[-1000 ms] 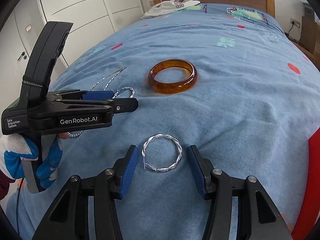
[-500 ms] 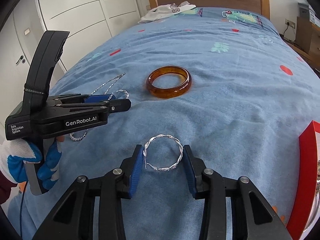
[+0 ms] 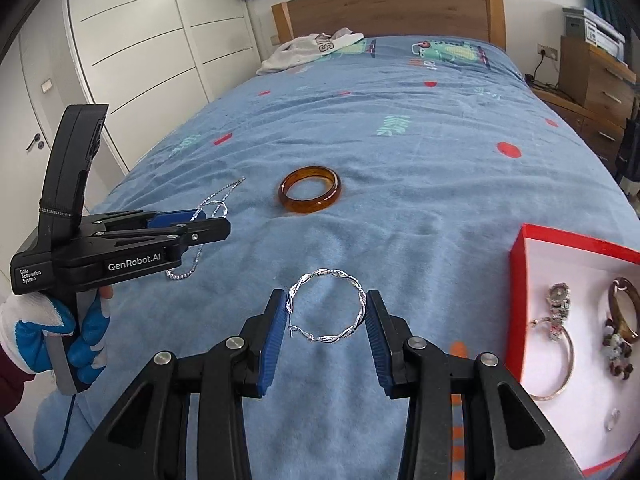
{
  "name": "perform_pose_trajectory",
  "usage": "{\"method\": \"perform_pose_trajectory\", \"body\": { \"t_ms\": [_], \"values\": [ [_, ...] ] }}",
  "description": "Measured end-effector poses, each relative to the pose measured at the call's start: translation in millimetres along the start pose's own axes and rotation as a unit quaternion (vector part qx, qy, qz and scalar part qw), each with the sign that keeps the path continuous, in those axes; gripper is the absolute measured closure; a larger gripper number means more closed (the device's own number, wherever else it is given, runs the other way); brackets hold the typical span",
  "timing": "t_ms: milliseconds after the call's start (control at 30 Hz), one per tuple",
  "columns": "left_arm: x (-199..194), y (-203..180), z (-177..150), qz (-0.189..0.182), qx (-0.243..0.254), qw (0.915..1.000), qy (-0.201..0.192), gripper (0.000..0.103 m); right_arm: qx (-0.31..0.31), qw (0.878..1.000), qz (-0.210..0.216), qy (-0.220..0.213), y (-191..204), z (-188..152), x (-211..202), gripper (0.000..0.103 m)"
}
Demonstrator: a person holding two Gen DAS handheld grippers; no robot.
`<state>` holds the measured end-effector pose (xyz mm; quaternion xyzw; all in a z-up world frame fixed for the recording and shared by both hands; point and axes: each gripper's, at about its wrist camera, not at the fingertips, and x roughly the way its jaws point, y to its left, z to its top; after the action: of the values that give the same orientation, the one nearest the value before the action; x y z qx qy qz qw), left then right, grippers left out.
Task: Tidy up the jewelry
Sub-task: 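Carry both hoops to the red box and open both tools to release them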
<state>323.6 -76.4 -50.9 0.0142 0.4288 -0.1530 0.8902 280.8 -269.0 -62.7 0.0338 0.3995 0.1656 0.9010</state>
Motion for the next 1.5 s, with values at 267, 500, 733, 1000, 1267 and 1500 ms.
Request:
{"method": "perform_pose_trajectory", "body": {
  "t_ms": [267, 500, 733, 1000, 1267, 1500],
  "values": [
    [-31, -59, -3, -0.033, 0.019, 0.9992, -0.01, 0.066, 0.026, 0.998, -0.046, -0.019, -41, -18, -64, 0.064],
    [-42, -128, -1, -0.07, 0.048, 0.9963, -0.013, 0.066, 0.052, 0.995, -0.084, -0.027, -88, -37, -108, 0.064],
    [-26, -200, -3, -0.109, 0.081, 0.9907, 0.005, 0.066, 0.085, 0.99, -0.111, -0.007, -143, -55, -117, 0.064],
    [13, -263, -13, -0.132, 0.114, 0.9838, 0.04, 0.066, 0.1, 0.985, -0.127, 0.053, -192, -70, -93, 0.064],
    [52, -294, -28, -0.125, 0.147, 0.9784, 0.074, 0.066, 0.091, 0.982, -0.136, 0.089, -216, -75, -73, 0.063],
    [70, -294, -37, -0.108, 0.148, 0.9788, 0.091, 0.066, 0.078, 0.982, -0.134, 0.104, -220, -80, -66, 0.063]
  ]
}}
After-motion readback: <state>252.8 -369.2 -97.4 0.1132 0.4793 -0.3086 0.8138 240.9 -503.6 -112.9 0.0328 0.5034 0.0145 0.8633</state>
